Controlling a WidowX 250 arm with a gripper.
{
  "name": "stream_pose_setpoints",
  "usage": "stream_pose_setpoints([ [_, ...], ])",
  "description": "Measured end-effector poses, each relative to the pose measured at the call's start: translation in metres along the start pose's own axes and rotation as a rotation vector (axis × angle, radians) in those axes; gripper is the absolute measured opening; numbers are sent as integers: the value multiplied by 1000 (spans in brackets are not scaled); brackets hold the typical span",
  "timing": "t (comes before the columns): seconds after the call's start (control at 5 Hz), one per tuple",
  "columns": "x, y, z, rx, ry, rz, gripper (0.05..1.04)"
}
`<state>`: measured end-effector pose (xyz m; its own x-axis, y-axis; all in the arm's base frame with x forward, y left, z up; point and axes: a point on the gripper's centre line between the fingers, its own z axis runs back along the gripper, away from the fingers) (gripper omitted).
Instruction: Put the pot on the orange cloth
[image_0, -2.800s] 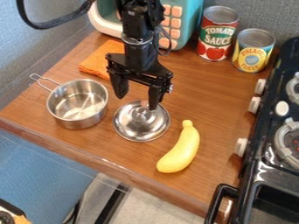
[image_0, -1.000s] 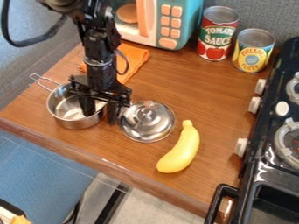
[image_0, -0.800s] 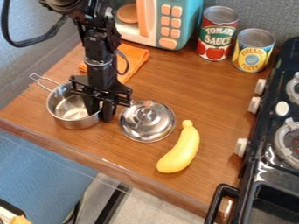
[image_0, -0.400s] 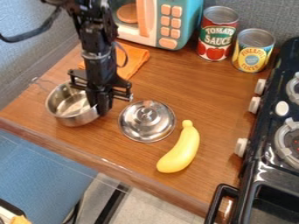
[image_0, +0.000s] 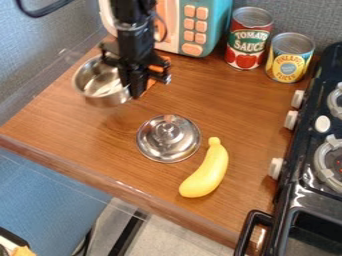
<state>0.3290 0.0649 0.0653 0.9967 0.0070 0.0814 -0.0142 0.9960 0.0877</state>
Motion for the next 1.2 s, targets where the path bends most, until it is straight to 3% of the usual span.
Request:
stream_pose_setpoints([
  [0.4, 59, 12, -20, 54, 14, -25, 78],
  [0.6, 73, 13, -29, 78, 24, -35, 78],
  [1.2, 78, 18, -48, 107, 57, -30, 108],
])
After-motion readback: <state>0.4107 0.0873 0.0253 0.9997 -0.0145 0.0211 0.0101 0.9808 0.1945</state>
